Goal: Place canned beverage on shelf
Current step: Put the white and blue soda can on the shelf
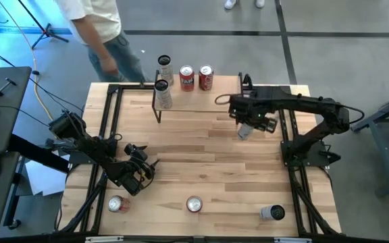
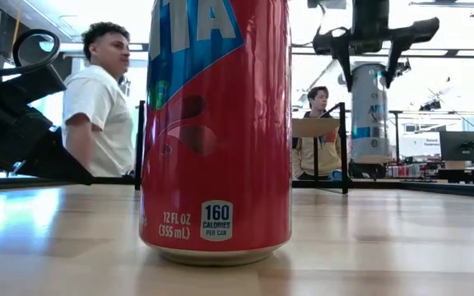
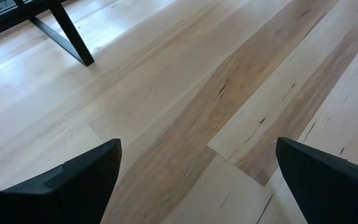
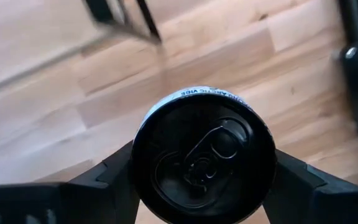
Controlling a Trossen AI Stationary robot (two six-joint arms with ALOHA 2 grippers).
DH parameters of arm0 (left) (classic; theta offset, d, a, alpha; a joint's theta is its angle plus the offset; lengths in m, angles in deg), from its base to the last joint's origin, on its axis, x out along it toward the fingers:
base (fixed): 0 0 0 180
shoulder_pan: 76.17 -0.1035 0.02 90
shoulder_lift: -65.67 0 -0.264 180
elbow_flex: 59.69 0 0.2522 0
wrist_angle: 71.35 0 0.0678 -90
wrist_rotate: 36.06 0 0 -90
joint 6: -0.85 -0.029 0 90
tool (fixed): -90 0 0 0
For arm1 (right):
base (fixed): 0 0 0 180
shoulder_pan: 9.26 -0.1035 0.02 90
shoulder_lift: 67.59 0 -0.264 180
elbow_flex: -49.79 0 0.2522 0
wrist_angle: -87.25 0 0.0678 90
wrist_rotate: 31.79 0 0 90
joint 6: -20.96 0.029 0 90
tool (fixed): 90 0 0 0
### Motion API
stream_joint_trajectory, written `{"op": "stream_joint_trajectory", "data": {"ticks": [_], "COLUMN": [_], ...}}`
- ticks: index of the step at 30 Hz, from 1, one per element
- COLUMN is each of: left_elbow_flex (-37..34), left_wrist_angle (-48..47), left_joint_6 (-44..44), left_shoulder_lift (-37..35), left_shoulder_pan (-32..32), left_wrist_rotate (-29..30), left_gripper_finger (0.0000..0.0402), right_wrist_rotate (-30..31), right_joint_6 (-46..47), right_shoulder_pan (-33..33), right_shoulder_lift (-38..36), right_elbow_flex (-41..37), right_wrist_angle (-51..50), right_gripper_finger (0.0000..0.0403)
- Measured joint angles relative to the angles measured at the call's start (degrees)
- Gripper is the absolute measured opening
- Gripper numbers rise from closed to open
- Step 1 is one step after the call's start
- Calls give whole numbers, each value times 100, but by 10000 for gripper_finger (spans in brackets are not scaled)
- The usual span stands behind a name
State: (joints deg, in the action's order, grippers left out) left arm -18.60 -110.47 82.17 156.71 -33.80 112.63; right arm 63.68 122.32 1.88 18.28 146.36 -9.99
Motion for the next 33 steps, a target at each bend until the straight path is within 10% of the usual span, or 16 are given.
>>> {"op": "stream_joint_trajectory", "data": {"ticks": [11, 33], "left_elbow_flex": [0, 0], "left_wrist_angle": [15, 89], "left_joint_6": [3, 0], "left_shoulder_lift": [0, 0], "left_shoulder_pan": [-1, -1], "left_wrist_rotate": [-11, -8], "left_gripper_finger": [400, 400], "right_wrist_rotate": [1071, 548], "right_joint_6": [1077, -139], "right_shoulder_pan": [-1290, -941], "right_shoulder_lift": [641, 1261], "right_elbow_flex": [-37, -33], "right_wrist_angle": [728, 1759], "right_gripper_finger": [249, 258]}}
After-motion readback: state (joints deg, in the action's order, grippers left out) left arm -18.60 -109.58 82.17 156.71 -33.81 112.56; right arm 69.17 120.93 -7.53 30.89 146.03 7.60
